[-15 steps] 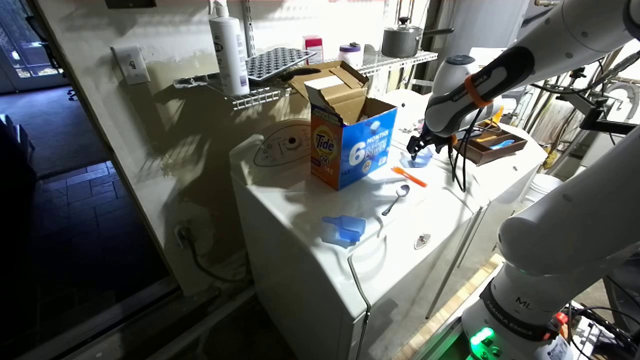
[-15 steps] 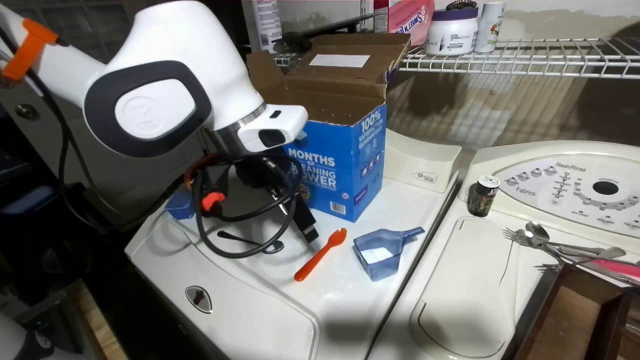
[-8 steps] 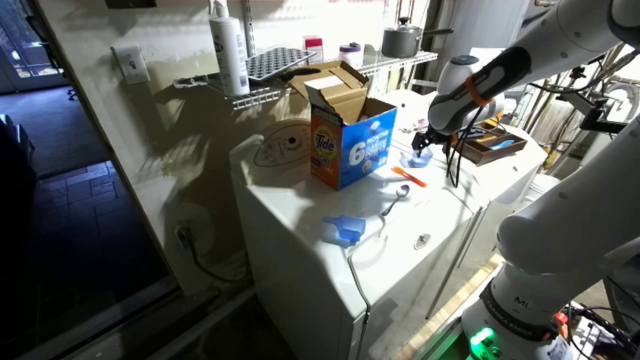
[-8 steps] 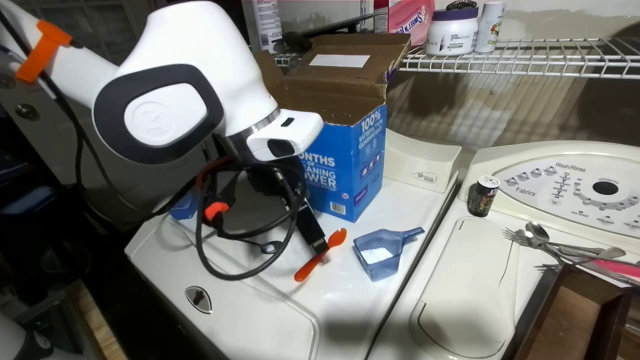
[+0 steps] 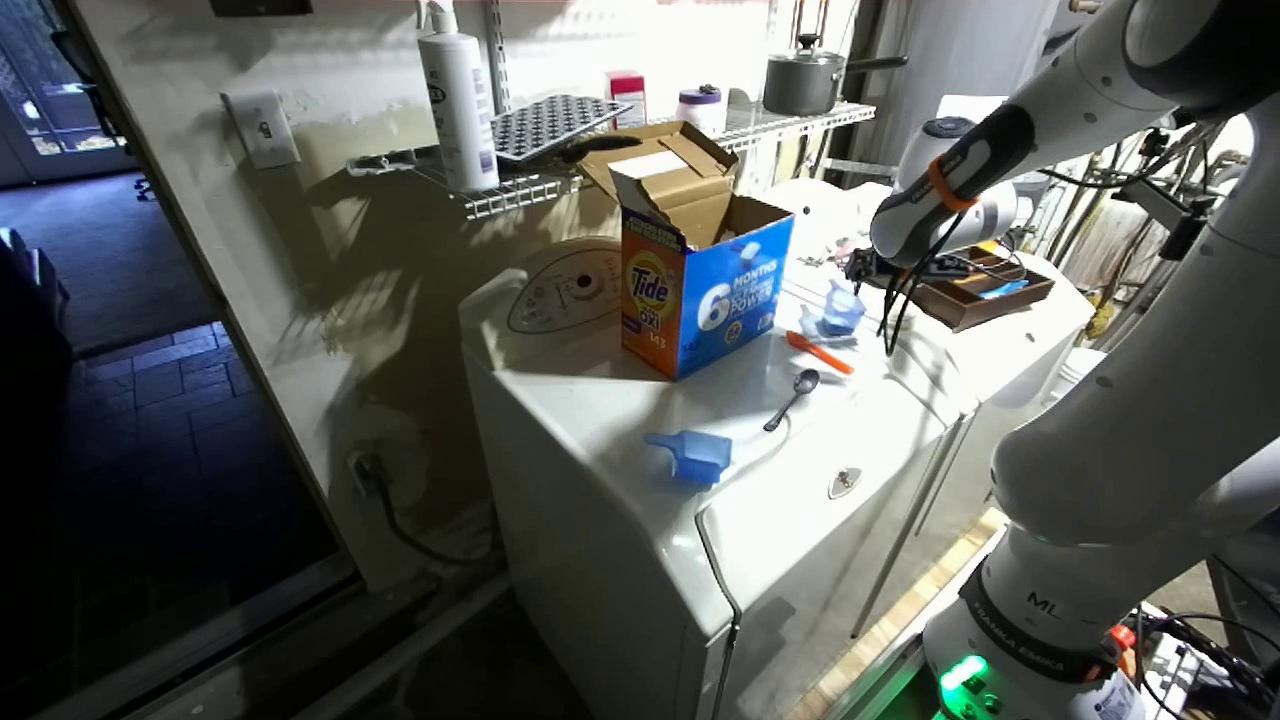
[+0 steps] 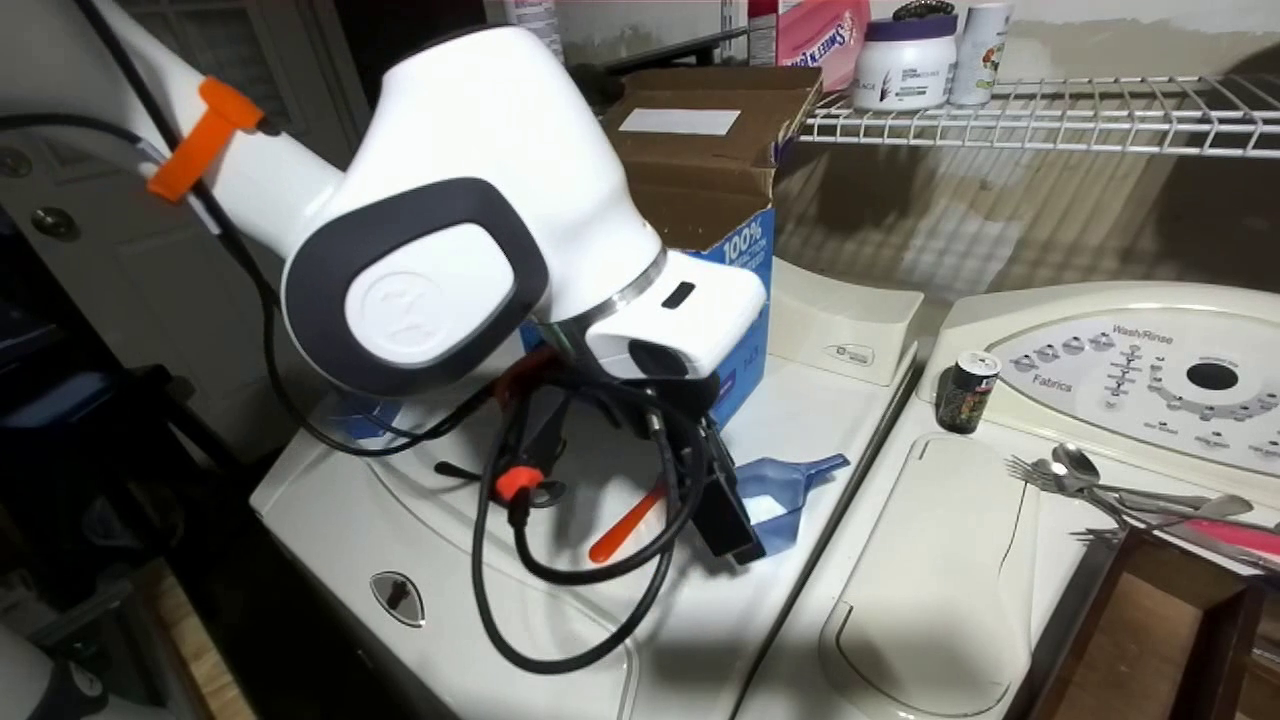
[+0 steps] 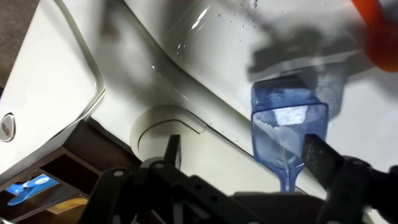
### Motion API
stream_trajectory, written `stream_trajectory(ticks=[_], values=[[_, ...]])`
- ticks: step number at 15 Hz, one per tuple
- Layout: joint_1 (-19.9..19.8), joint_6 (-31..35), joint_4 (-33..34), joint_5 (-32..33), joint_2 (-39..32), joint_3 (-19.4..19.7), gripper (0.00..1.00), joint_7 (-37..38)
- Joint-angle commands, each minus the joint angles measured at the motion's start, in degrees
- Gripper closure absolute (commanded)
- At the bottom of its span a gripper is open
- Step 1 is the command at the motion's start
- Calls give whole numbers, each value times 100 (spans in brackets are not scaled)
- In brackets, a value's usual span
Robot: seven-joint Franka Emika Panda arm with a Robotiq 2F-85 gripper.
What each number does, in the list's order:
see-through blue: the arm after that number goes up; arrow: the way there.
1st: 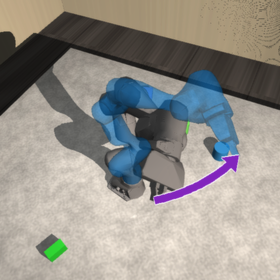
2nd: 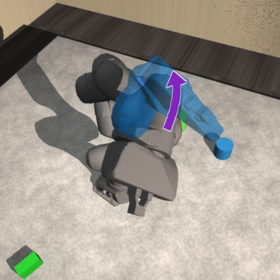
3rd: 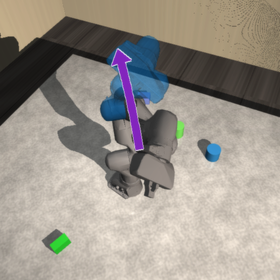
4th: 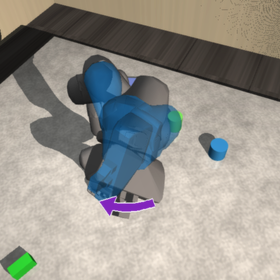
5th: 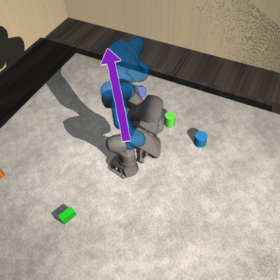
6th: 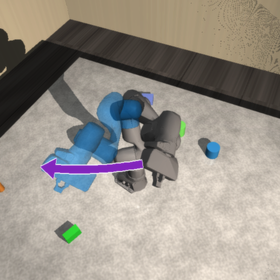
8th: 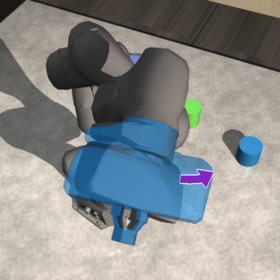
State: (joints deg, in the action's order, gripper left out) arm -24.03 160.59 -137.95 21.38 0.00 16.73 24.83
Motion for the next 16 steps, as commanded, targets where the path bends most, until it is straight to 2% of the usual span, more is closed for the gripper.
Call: stream_trajectory(ticks=[1,5,10,11,13,15,16], values=[[125,170,515,89,-609,271,0,429],[365,455,812,-221,-1061,497,0,396],[612,657,922,-1035,-1278,483,0,-29],[454,619,979,-878,-1332,313,0,123],[487,598,1025,-823,-1401,317,0,139],[500,574,1074,-785,-1454,331,8,163],[754,572,1095,-1002,-1506,571,10,-8]])
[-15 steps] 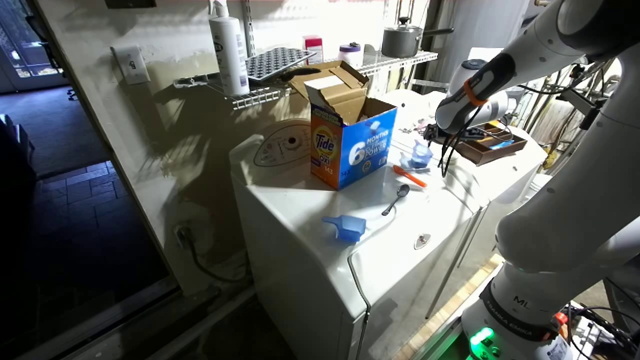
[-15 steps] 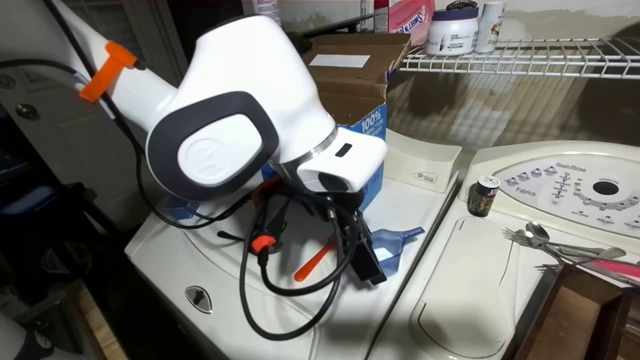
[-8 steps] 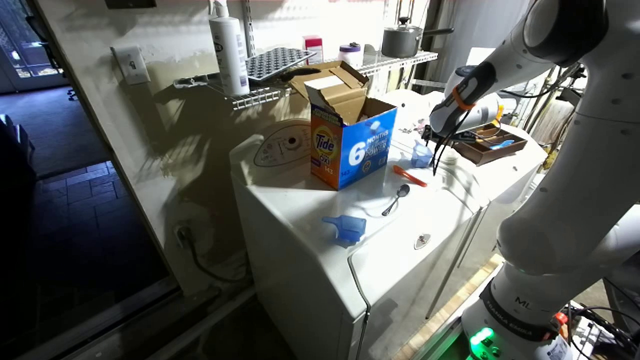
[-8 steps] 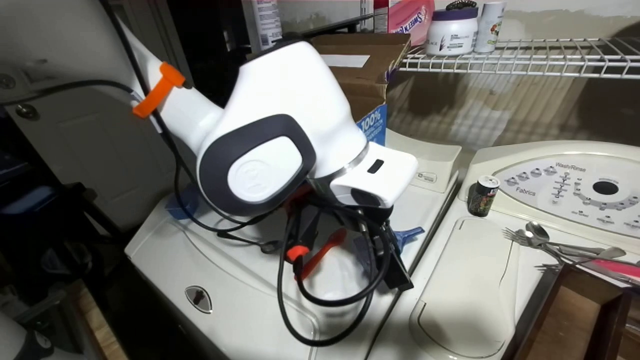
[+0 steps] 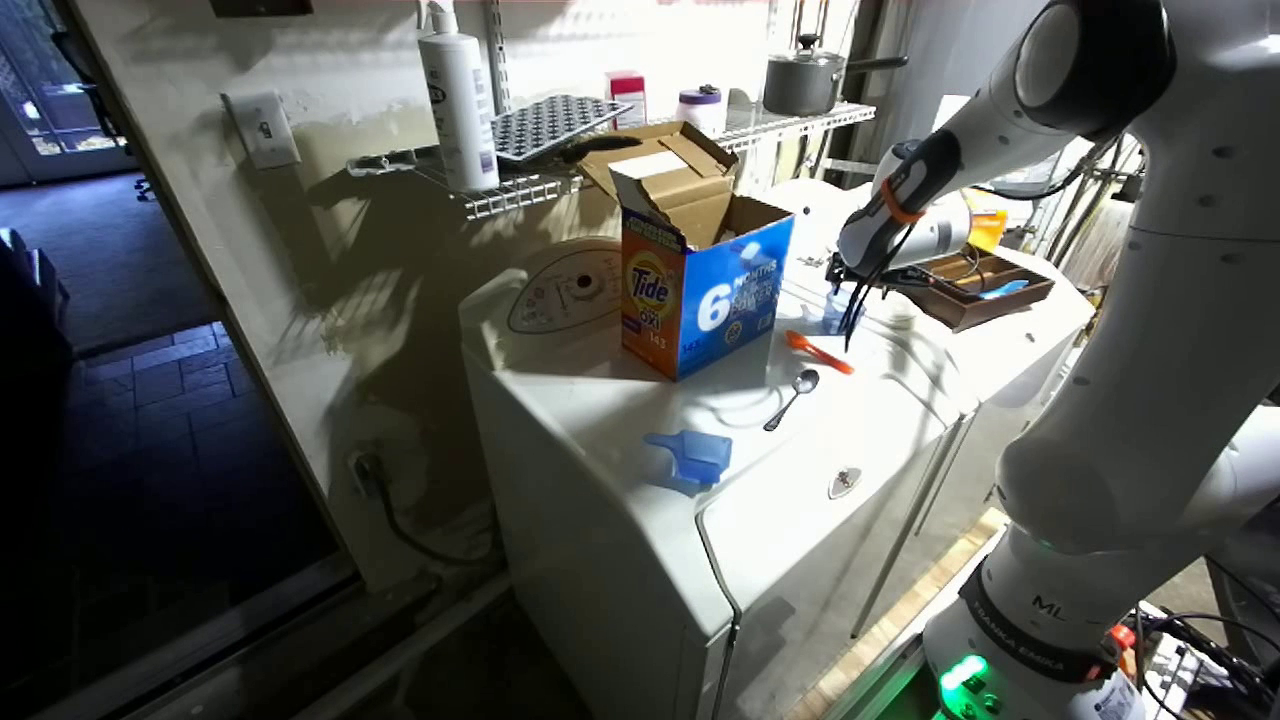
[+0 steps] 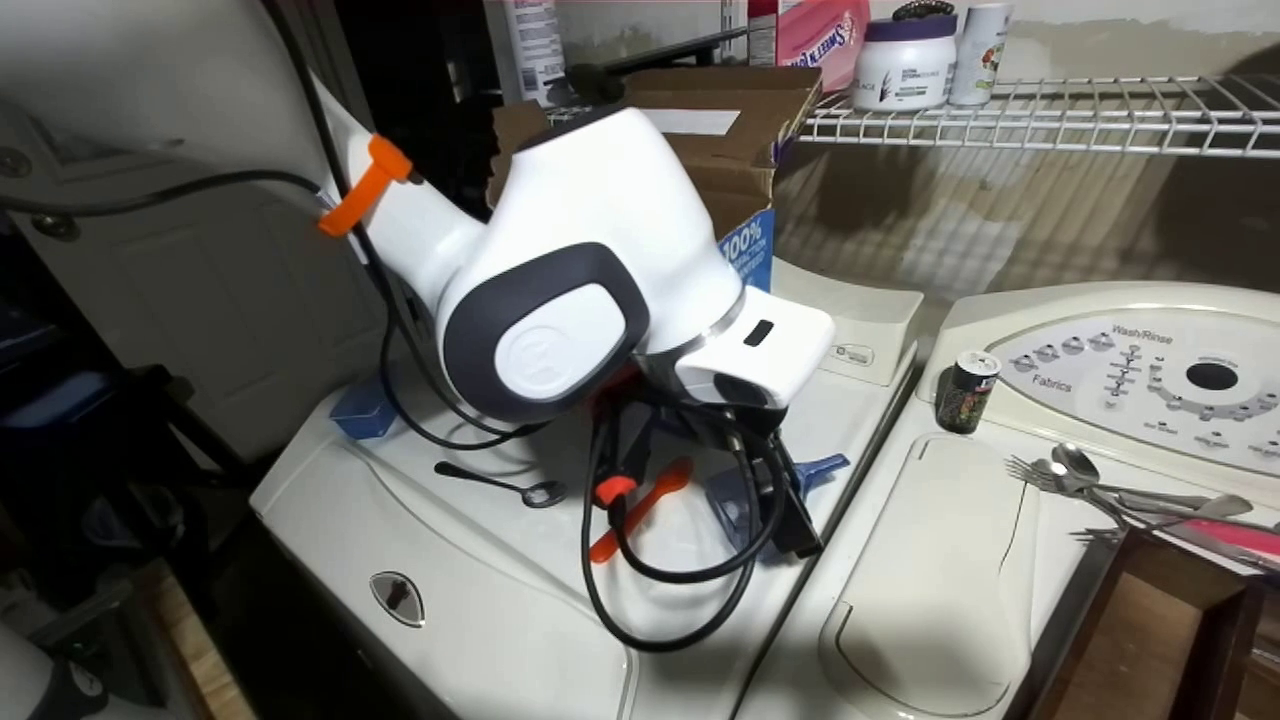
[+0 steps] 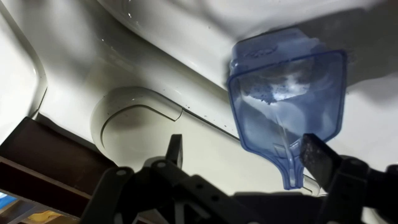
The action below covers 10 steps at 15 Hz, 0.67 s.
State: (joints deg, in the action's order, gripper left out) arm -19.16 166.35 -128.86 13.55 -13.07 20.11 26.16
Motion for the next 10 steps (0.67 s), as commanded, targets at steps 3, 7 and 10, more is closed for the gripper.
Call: stream_trajectory(ticks=[3,7,10], values=[[358,-20,217,-296,-256,298,37,-194],[447,57,189,-443,-267,293,62,-315],[500,21,231,-492,-322,307,86,-362]])
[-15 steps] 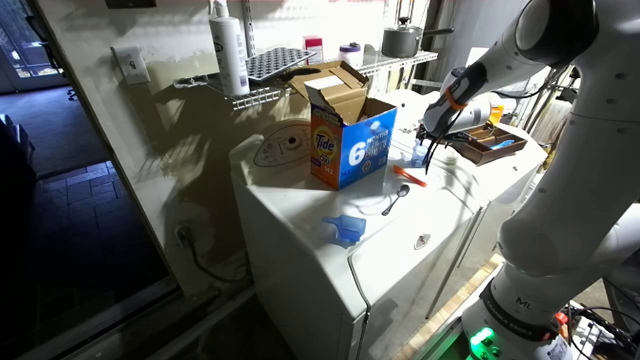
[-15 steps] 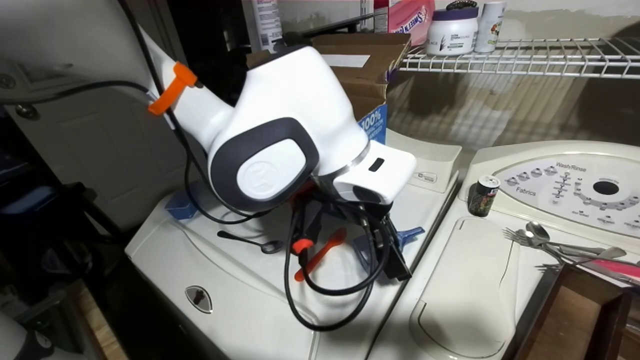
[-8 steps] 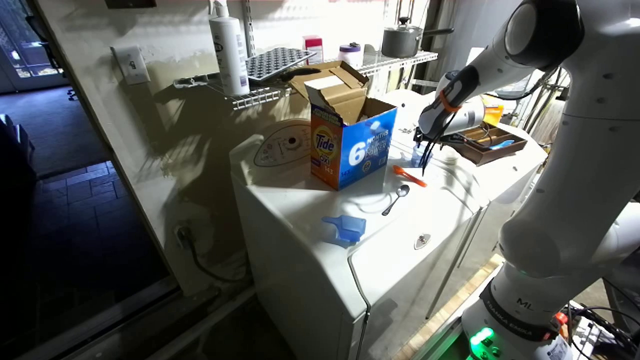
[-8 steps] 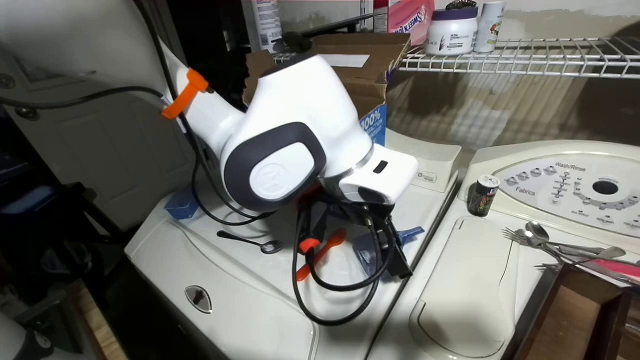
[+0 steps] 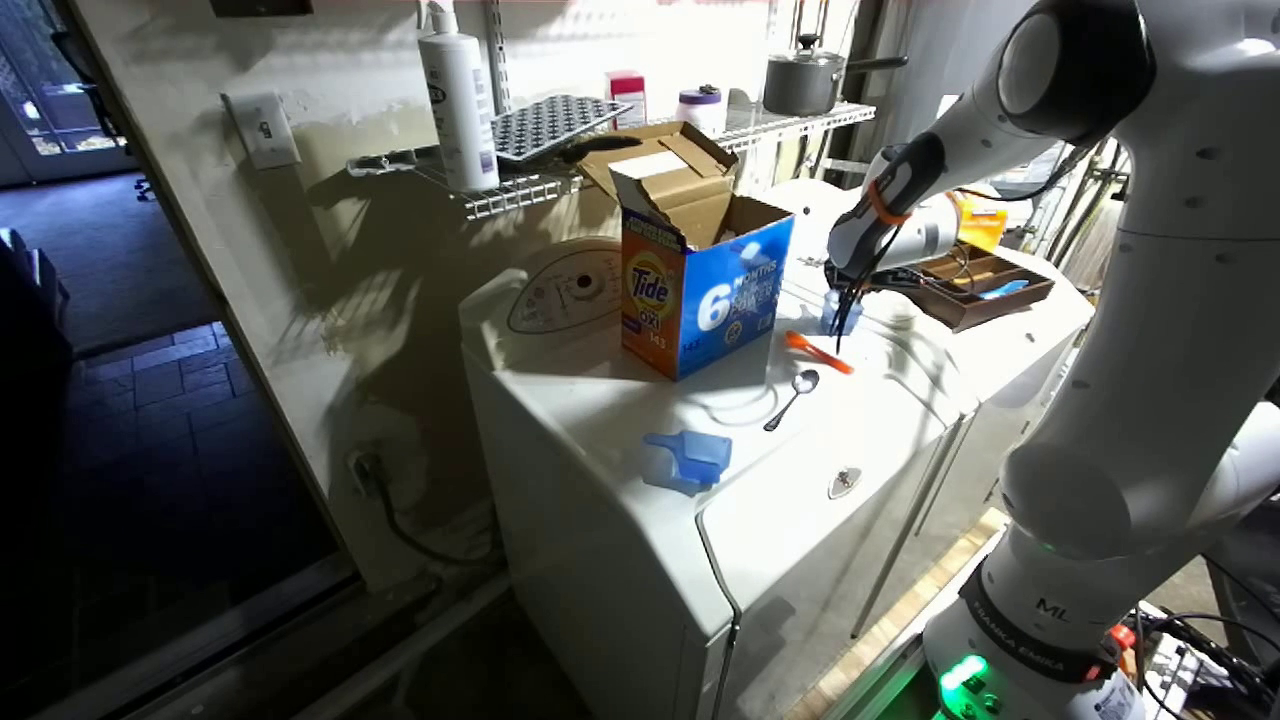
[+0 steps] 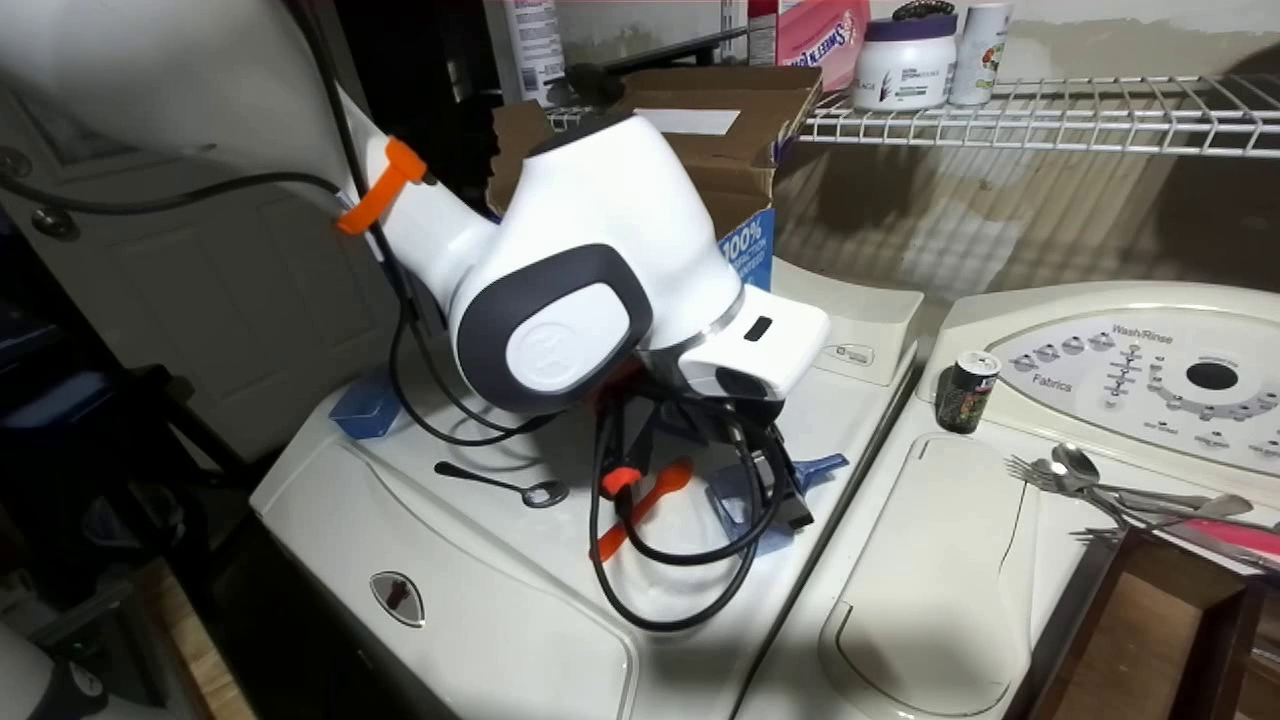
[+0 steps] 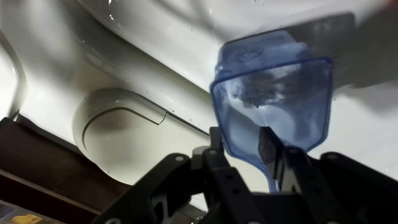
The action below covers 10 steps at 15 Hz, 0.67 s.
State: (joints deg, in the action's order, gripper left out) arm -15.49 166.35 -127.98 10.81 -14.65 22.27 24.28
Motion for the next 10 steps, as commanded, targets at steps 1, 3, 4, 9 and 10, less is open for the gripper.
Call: stream_trajectory(ticks=[1,3,4,9,10], values=[[145,7,152,-215,-180,99,94,-181],[164,-25,170,-204,-217,119,95,-185],[167,-30,176,-215,-226,121,64,-196],[217,-9,233,-174,-281,177,90,-187],[234,-12,241,-158,-295,202,93,-181]])
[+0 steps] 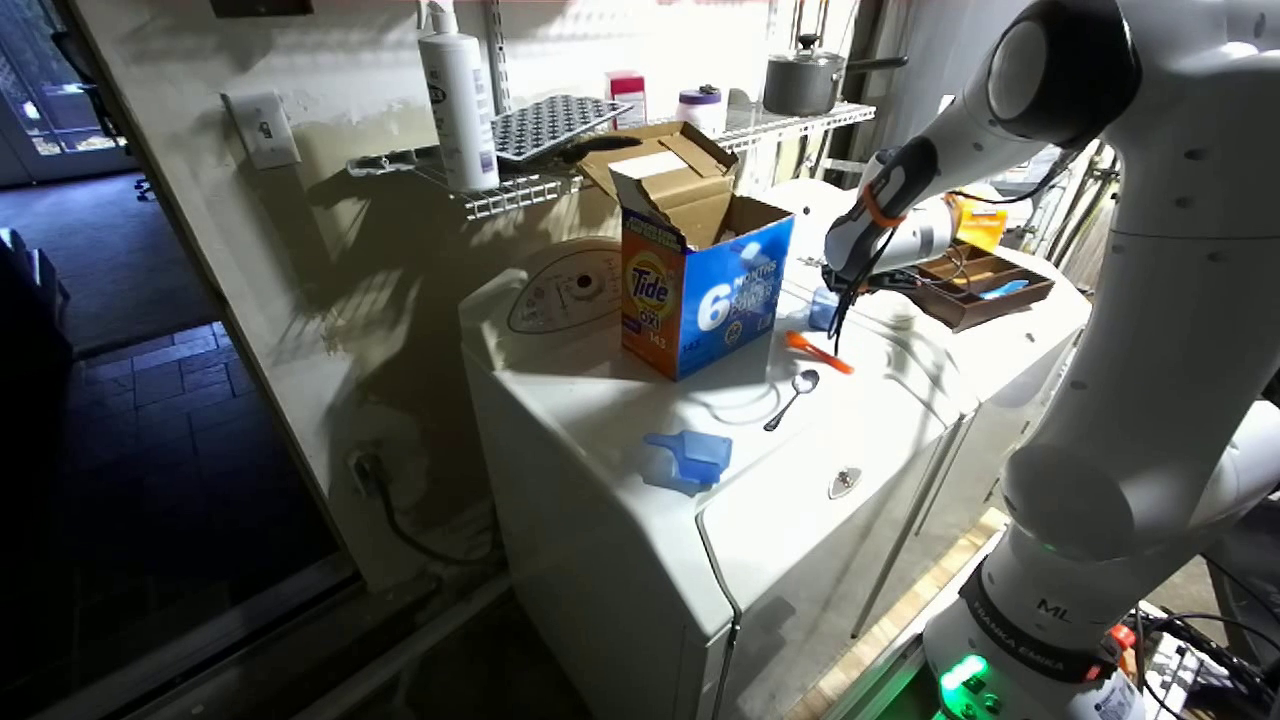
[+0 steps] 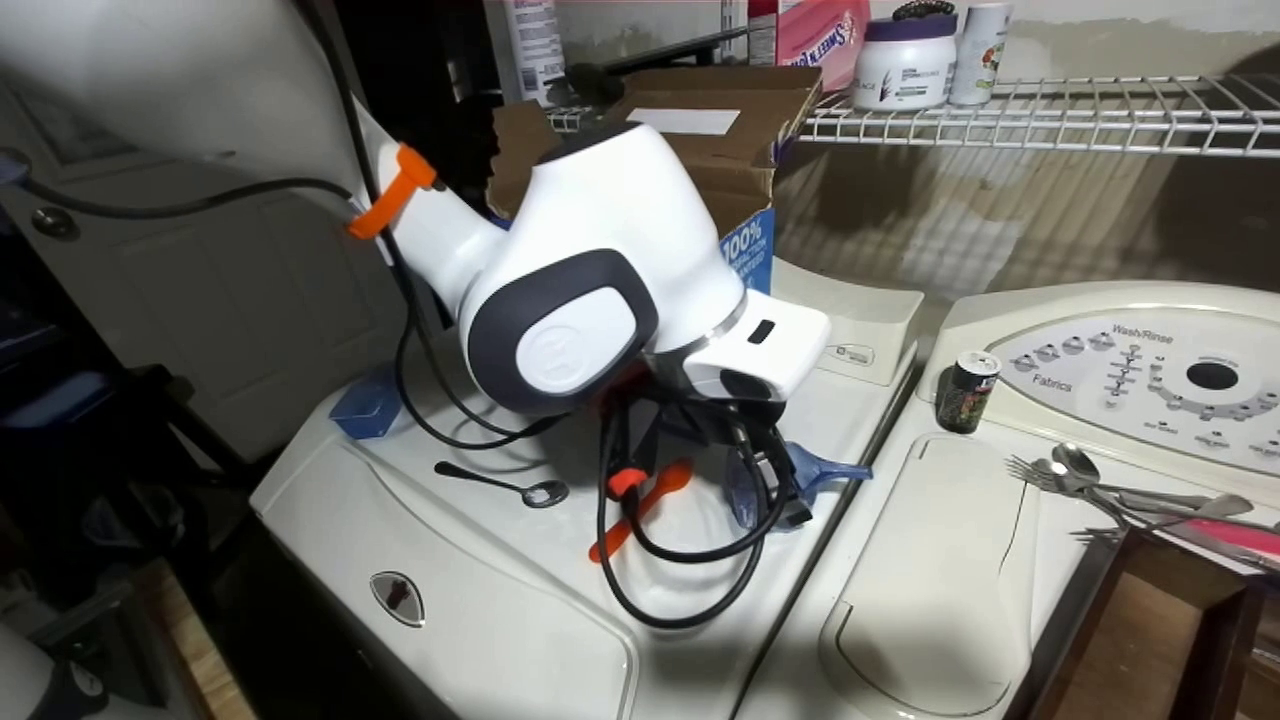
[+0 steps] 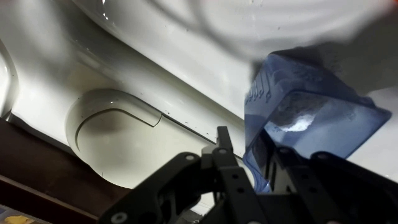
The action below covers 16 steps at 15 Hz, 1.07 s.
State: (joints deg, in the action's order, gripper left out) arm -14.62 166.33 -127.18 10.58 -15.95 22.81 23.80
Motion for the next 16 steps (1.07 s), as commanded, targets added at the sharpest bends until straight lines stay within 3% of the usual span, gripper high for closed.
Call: stream_trajectory(ticks=[1,5,9,13,16], values=[[178,-5,174,-101,-189,190,99,-111],[339,38,154,27,-105,348,99,-98],[542,131,-9,736,62,571,99,128],[1252,607,-191,2023,162,1357,99,760],[2088,986,-228,3081,131,2293,99,1571]])
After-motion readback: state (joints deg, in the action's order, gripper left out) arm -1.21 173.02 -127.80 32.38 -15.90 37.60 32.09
